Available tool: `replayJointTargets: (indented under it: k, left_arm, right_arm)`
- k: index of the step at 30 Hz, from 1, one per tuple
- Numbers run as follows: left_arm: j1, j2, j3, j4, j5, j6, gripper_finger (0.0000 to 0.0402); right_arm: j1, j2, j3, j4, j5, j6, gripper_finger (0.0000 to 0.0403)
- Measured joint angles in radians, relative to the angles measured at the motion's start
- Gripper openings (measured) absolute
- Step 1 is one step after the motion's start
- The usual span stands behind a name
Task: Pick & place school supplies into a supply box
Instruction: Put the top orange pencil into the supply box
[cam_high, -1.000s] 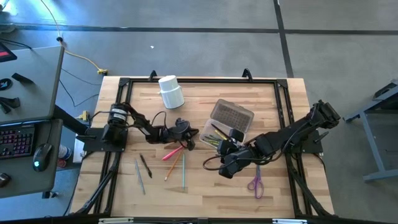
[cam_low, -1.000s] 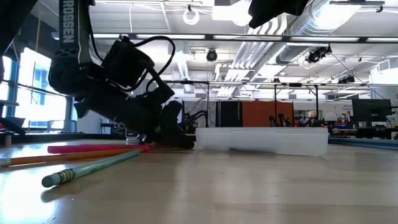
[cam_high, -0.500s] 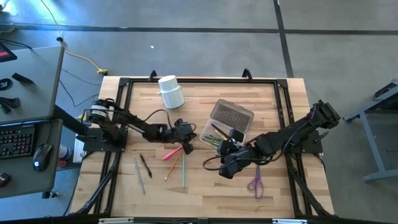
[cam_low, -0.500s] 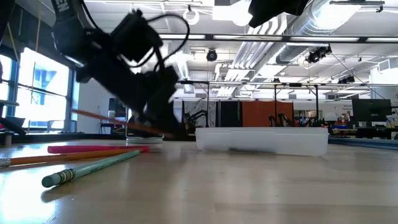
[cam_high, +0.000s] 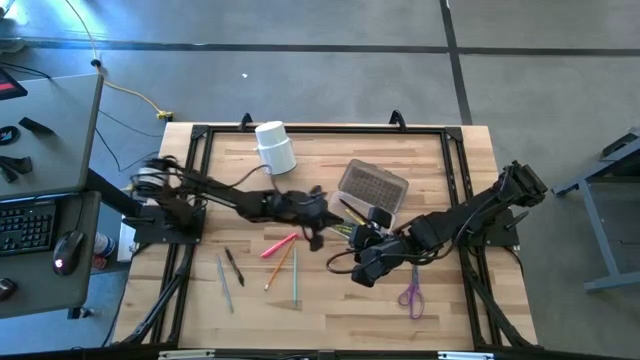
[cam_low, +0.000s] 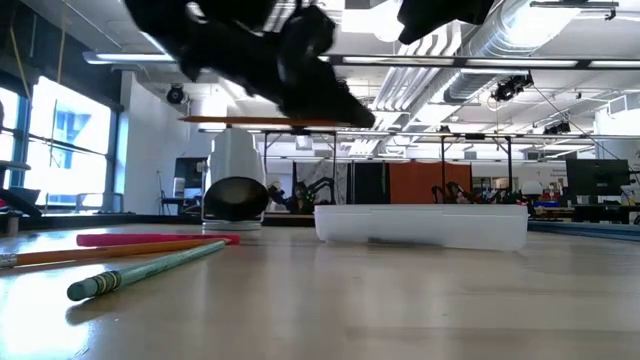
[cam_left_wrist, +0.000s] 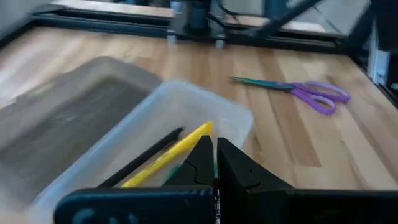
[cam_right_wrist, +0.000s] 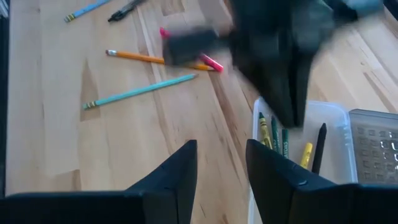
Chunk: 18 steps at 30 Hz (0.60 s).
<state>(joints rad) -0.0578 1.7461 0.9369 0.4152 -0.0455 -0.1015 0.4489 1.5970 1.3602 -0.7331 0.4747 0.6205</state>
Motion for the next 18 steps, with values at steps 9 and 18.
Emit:
replayJointTargets:
  k: [9,18]
  left_arm:
    - [0.02,0.35,0.362,-0.097,0.039,0.072,0.0031]
    - [0.066,0.493,0.582,-0.204,0.039,0.106,0.0112]
  right_arm:
    - [-0.006,0.0,0.0,0.004,0.009,0.001,0.0122]
    - [-0.007,0.0,0.0,-0.015,0.036,-0.047,0.0122]
